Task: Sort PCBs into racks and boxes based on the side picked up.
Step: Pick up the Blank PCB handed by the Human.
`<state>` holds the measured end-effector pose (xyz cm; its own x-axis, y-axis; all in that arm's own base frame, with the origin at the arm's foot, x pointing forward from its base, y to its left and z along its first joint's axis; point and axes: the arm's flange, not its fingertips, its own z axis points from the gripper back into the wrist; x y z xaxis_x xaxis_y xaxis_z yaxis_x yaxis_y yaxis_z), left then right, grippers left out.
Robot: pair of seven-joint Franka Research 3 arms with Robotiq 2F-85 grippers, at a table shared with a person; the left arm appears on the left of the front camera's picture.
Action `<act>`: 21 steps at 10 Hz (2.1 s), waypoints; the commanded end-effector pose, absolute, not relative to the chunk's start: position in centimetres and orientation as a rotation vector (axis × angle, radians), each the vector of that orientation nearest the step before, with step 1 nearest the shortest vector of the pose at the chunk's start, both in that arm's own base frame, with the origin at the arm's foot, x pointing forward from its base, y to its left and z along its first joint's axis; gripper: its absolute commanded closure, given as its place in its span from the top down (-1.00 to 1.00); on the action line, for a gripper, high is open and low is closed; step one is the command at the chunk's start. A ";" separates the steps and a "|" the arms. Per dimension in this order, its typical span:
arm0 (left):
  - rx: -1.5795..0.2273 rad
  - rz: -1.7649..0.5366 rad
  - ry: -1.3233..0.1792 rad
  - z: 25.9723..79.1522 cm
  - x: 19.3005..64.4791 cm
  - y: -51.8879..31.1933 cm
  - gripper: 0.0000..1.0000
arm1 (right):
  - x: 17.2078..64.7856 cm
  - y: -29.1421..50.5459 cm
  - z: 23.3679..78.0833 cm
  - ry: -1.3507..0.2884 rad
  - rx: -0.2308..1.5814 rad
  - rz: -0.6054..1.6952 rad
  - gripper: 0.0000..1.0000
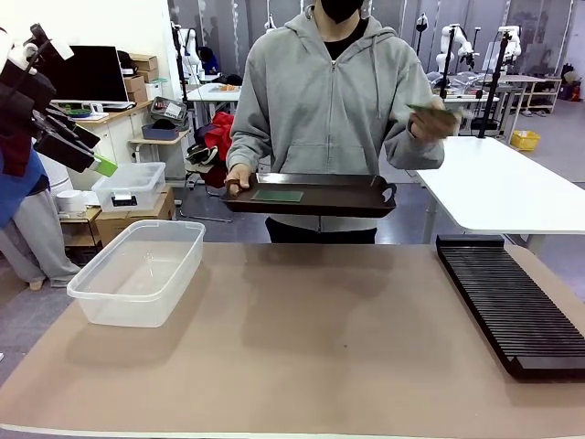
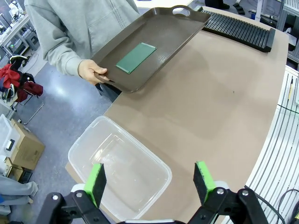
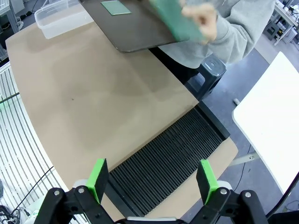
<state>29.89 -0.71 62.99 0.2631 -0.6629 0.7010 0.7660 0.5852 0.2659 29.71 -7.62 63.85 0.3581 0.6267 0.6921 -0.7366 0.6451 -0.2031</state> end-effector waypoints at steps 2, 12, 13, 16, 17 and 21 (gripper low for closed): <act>-0.140 -0.975 -0.864 62.9 29.9 -0.7 1.00 | 29.7 -7.5 64.0 -0.818 0.151 0.888 1.00; -0.140 -0.975 -0.864 62.9 29.9 -0.7 1.00 | 29.7 -7.5 64.0 -0.818 0.151 0.888 1.00; -0.140 -0.975 -0.864 62.9 29.9 -0.7 1.00 | 29.7 -7.5 64.0 -0.818 0.151 0.888 1.00; -0.140 -0.975 -0.864 62.9 29.9 -0.7 1.00 | 29.7 -7.5 64.0 -0.818 0.151 0.888 1.00; -0.140 -0.975 -0.864 62.9 29.9 -0.7 1.00 | 29.7 -7.5 64.0 -0.818 0.151 0.888 1.00; -0.140 -0.975 -0.864 62.9 29.9 -0.7 1.00 | 29.7 -7.5 64.0 -0.818 0.151 0.888 1.00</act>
